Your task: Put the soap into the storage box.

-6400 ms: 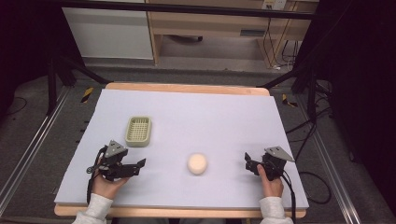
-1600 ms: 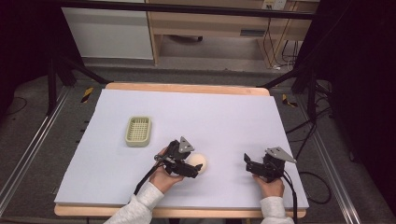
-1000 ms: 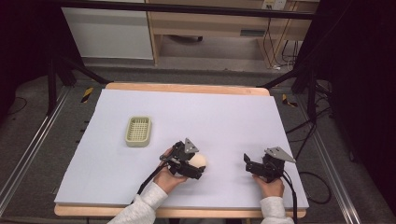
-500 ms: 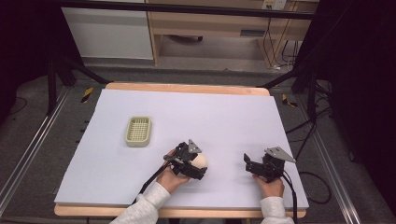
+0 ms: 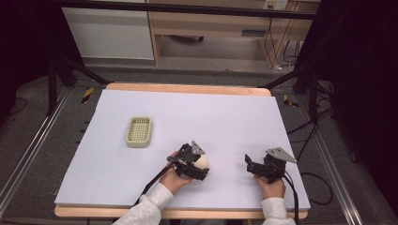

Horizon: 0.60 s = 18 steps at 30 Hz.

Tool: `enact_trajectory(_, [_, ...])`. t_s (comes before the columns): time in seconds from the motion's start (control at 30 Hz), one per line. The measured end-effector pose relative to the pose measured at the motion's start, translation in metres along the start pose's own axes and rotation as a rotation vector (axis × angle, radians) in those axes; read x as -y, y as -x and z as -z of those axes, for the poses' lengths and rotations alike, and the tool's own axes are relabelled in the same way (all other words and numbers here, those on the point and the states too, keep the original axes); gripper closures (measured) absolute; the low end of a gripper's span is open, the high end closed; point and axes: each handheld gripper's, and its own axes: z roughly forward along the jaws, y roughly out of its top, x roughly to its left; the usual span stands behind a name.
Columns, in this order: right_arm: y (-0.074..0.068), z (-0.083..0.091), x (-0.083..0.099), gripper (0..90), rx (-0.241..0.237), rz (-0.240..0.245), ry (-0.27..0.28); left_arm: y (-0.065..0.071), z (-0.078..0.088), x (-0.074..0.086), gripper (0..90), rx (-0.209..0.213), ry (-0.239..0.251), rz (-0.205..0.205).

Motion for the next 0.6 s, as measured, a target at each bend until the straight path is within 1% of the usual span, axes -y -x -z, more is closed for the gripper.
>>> enact_trajectory(0.07, [-0.0001,0.0001,0.0,3.8,0.002,0.001,0.0,-0.0006,-0.0006,0.0001,20.3,0.001,-0.012,-0.002])
enact_trajectory(0.13, [0.0,0.0,0.0,3.9,0.0,0.0,0.0,-0.0008,-0.0006,0.0001,21.6,-0.002,-0.01,0.001])
enact_trajectory(0.17, [0.0,0.0,0.0,3.9,0.001,0.0,0.0,-0.0013,-0.0006,0.0,21.8,0.003,-0.011,0.002])
enact_trajectory(0.27, [-0.0001,0.0001,0.0,3.9,0.003,0.001,0.0,-0.001,-0.0006,0.0,22.1,0.0,-0.013,0.001])
enact_trajectory(0.4, [0.0,0.0,0.0,3.9,0.001,0.0,0.001,-0.0023,-0.0002,-0.0006,22.3,0.01,-0.021,0.002])
enact_trajectory(0.6, [0.0001,0.0,0.0,3.9,0.001,-0.001,0.0,-0.0023,-0.0001,-0.0007,22.5,0.008,-0.02,0.006])
